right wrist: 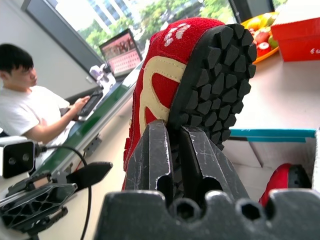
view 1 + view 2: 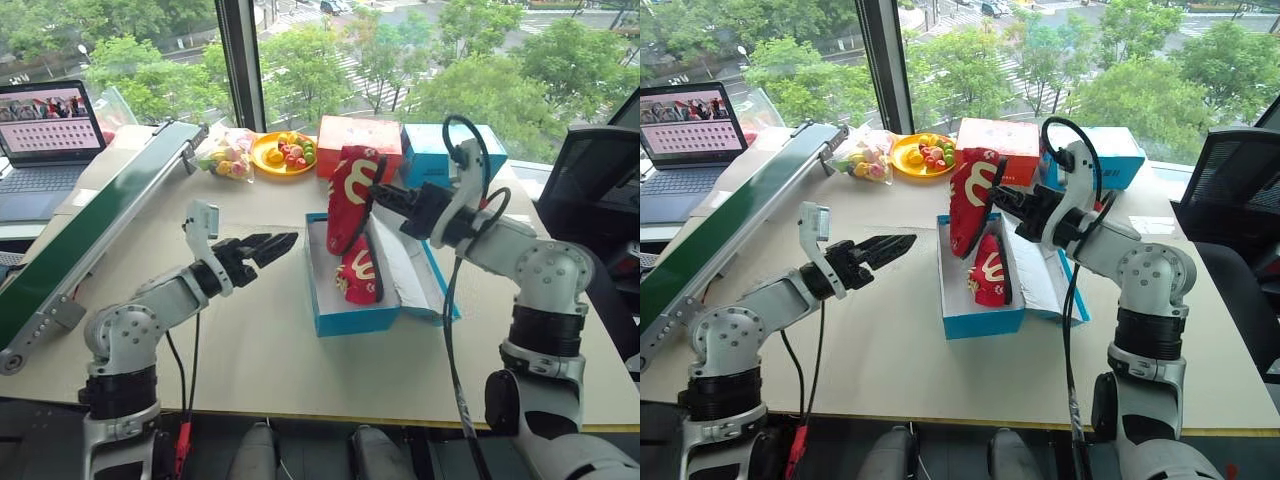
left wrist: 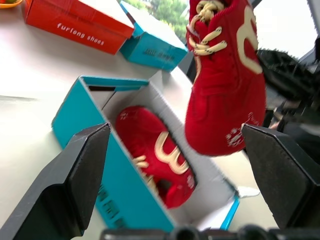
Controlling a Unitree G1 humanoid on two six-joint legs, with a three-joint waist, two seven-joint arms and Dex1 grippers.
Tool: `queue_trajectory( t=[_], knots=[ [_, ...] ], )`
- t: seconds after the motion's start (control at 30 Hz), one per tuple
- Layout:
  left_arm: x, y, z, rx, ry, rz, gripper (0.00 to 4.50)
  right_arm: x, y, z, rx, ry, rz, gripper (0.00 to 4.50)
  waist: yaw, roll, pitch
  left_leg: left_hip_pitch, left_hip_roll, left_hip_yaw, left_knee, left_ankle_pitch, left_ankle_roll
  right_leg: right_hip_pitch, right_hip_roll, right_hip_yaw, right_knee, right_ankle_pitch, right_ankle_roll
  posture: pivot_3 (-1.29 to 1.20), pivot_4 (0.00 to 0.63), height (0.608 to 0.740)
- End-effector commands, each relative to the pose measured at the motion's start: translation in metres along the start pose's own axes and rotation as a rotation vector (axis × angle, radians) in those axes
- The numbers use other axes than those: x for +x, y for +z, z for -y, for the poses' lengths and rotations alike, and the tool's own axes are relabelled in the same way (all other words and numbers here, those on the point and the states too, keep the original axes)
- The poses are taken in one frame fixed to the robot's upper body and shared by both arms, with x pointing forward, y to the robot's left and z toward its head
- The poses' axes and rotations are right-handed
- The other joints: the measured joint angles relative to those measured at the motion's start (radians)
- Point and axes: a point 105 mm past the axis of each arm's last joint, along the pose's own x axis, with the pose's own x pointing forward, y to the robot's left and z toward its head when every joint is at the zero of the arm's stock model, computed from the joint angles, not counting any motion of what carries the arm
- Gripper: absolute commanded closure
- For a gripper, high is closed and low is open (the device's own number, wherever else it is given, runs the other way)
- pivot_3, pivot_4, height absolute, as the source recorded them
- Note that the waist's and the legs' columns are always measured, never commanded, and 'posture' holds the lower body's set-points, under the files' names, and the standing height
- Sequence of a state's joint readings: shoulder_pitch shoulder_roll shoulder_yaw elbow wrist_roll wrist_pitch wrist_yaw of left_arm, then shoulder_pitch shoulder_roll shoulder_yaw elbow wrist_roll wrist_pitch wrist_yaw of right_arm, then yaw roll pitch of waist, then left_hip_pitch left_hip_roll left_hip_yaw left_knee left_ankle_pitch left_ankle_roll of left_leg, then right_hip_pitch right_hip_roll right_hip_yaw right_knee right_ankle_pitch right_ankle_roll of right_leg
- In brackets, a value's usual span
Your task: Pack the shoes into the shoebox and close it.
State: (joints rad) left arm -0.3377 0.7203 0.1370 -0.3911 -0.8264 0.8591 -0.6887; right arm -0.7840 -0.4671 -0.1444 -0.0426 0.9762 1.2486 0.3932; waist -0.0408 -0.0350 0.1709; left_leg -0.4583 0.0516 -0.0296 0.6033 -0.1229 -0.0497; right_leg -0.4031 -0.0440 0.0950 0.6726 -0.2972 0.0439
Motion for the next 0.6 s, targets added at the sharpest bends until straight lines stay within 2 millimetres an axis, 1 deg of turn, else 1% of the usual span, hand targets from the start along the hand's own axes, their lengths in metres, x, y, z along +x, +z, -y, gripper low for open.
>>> queue_trajectory(
  t=[0.03,0.13,0.2,0.33,0.4,0.5,0.6],
  knots=[
    [0.004,0.008,0.014,0.047,-0.041,0.031,0.04,-0.001,0.007,0.007,-0.034,-0.006,0.020,4.50,0.000,0.000,0.000,0.000,0.000,0.000,0.000,0.000,0.000,0.000,0.000,0.000,0.000,0.000,0.000,0.00,0.150,0.739],
    [0.003,0.003,0.013,0.038,-0.020,0.024,0.04,0.004,0.003,0.013,-0.037,-0.012,0.003,4.50,-0.002,0.000,0.000,0.000,0.000,0.000,0.000,0.000,0.000,0.000,0.000,0.000,0.000,0.000,0.000,0.00,0.150,0.739],
    [0.003,0.003,0.012,0.031,0.001,0.029,0.04,0.008,0.002,0.016,-0.043,-0.015,-0.003,4.50,-0.005,0.000,0.000,0.000,0.000,0.000,0.000,0.000,0.001,-0.001,0.000,0.000,0.000,0.000,0.000,0.00,0.150,0.739],
    [0.000,0.006,0.017,0.037,-0.001,0.035,0.04,0.015,0.002,0.019,-0.046,0.002,-0.004,4.50,-0.005,0.000,0.000,0.000,0.000,0.000,0.000,0.000,0.001,-0.001,0.000,0.000,0.000,0.000,0.000,0.00,0.150,0.739],
    [-0.002,0.004,0.018,0.040,0.005,0.019,0.04,0.020,0.000,0.023,-0.048,0.002,-0.010,4.50,-0.005,0.000,0.000,0.000,0.000,0.000,0.000,0.000,0.001,-0.001,0.000,0.000,0.000,0.000,0.000,0.00,0.150,0.739],
    [-0.010,-0.008,0.018,0.052,0.024,-0.057,0.04,0.026,0.000,0.024,-0.057,0.013,-0.017,4.50,-0.005,0.000,0.000,0.000,0.000,0.000,0.000,0.000,0.001,0.000,0.000,0.000,0.000,0.000,0.000,0.00,0.150,0.739],
    [-0.022,-0.013,0.016,0.051,0.047,-0.083,0.04,0.033,0.004,0.022,-0.069,0.032,-0.013,4.50,-0.005,0.000,0.000,0.000,0.000,0.000,0.000,0.000,0.001,-0.001,0.000,0.000,0.000,0.000,0.000,0.00,0.150,0.739]
  ],
)
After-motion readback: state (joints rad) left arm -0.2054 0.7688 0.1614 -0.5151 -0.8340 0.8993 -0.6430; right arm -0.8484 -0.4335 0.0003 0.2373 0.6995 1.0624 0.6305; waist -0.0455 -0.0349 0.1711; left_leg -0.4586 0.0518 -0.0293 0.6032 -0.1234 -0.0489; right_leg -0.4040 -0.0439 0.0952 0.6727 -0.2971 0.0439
